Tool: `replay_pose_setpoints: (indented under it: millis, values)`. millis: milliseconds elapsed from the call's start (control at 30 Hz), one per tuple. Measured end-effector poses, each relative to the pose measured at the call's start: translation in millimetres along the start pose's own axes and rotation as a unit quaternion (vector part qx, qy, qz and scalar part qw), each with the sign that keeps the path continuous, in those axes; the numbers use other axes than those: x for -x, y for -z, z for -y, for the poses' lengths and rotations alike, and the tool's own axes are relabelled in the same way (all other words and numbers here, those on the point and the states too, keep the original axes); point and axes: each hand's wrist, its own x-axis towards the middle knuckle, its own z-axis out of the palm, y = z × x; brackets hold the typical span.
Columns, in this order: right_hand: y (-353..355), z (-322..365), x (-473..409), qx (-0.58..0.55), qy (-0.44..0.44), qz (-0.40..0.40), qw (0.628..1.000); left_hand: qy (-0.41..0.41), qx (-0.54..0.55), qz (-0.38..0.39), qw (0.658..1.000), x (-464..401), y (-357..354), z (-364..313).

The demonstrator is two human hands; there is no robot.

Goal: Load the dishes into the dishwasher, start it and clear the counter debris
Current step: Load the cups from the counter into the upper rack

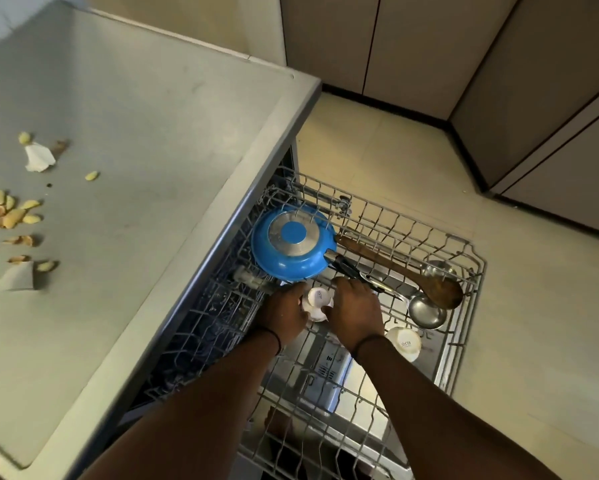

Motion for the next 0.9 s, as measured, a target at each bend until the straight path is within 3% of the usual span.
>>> replay_pose_setpoints:
  millis: [233, 533, 667, 900]
  values:
    - [74.2, 22.7, 11.8, -0.053, 0.054, -0.035, 0.996, 0.015, 0.032, -0.044, 0.998, 31.2, 59.1, -47.2]
    - [179.3, 120.3, 32.5, -0.074, 0.195, -0.078, 0.975, 0.027, 0.056, -0.185, 0.981, 129.9, 183.7, -85.1]
    - [197.0, 201.7, 46.7, -0.097, 0.281, -0.060, 0.953, 0.044, 0.066, -0.276, 0.958, 187.5, 254.8, -64.0]
    - [141.5, 393.3, 110.3, -0.105, 0.446, 0.007, 0.889, 0.167, 0.070, -0.404, 0.897, 316.0, 339.9, 73.9]
